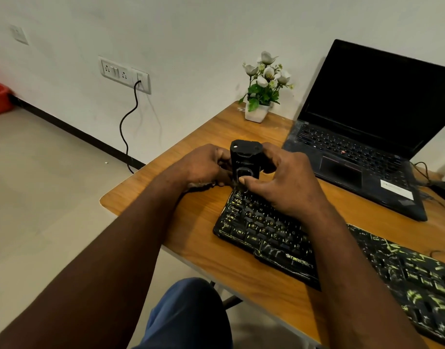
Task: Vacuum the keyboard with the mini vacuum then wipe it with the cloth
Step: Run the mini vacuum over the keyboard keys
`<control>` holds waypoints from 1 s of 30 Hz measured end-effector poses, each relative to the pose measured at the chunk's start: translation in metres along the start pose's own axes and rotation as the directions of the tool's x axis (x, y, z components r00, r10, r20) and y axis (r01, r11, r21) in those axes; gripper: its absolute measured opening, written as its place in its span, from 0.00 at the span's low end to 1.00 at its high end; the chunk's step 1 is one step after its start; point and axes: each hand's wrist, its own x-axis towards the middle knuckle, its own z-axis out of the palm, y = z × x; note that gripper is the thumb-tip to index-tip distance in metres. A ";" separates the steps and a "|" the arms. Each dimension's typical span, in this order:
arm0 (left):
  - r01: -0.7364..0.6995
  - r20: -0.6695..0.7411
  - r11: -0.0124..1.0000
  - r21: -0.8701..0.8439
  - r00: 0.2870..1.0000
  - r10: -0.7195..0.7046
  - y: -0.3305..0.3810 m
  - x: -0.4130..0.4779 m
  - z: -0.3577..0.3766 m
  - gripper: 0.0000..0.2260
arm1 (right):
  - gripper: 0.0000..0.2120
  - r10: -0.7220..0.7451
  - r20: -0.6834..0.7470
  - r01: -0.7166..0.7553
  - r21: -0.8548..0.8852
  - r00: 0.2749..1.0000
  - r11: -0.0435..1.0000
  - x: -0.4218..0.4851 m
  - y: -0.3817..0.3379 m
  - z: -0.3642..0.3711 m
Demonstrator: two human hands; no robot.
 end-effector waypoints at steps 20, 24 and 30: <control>-0.126 -0.204 0.956 -0.265 0.976 0.072 -0.009 0.004 0.012 0.17 | 0.26 -0.024 0.031 0.023 0.030 0.999 0.999 -0.004 -0.016 0.009; -0.185 -0.378 0.888 -0.421 0.926 0.014 -0.011 0.013 0.014 0.08 | 0.23 -0.048 -0.062 0.048 0.007 0.997 0.999 -0.004 -0.026 0.021; -0.187 -0.472 0.849 -0.494 0.878 -0.081 -0.025 0.030 0.012 0.11 | 0.23 -0.034 -0.027 0.040 0.284 0.999 0.958 -0.010 -0.044 0.023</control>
